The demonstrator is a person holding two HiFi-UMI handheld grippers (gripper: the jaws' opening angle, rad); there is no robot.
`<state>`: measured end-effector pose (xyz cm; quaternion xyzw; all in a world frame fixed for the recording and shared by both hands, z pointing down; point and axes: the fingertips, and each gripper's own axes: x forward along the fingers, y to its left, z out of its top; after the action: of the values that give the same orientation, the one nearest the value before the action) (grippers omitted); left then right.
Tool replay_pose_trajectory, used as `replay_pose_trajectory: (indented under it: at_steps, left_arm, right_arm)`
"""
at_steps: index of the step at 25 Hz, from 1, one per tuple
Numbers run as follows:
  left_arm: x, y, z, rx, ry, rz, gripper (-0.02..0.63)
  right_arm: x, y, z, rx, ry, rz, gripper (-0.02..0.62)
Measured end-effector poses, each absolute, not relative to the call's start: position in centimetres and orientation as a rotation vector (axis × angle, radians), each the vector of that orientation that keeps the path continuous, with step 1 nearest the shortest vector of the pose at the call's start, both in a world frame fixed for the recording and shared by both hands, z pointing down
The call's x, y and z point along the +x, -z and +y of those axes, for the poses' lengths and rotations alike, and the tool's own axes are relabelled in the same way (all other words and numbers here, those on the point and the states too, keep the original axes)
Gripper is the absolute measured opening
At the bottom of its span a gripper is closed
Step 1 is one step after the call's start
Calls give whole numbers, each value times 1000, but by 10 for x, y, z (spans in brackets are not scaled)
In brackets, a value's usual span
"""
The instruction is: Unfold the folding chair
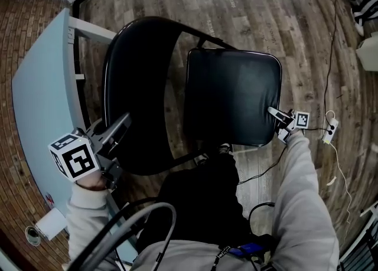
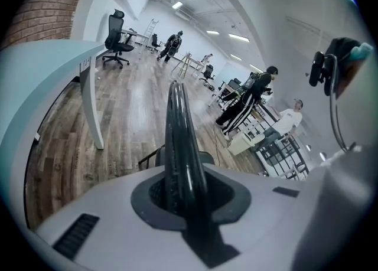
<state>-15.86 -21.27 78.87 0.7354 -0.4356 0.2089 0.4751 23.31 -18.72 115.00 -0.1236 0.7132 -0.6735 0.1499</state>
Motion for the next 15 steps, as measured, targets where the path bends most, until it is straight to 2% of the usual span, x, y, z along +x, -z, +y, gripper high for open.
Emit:
replay_pose_trajectory:
  at_steps: [6, 10, 11, 15]
  left_arm:
    - [-162, -784, -214, 1818, -500, -1100, 72]
    - [-179, -769, -208, 1828, -605, -1232, 151]
    - [-184, -762, -205, 1820, -602, -1257, 173]
    - [-210, -716, -202, 1762, -481, -1367, 175]
  right_arm:
    - [268, -1156, -170, -540, 1963, 2002, 224]
    - [323, -1144, -143, -827, 2036, 1902, 225]
    - [345, -1136, -135, -904, 2030, 1877, 225]
    - [384, -1068, -119, -993, 1981, 1914, 225]
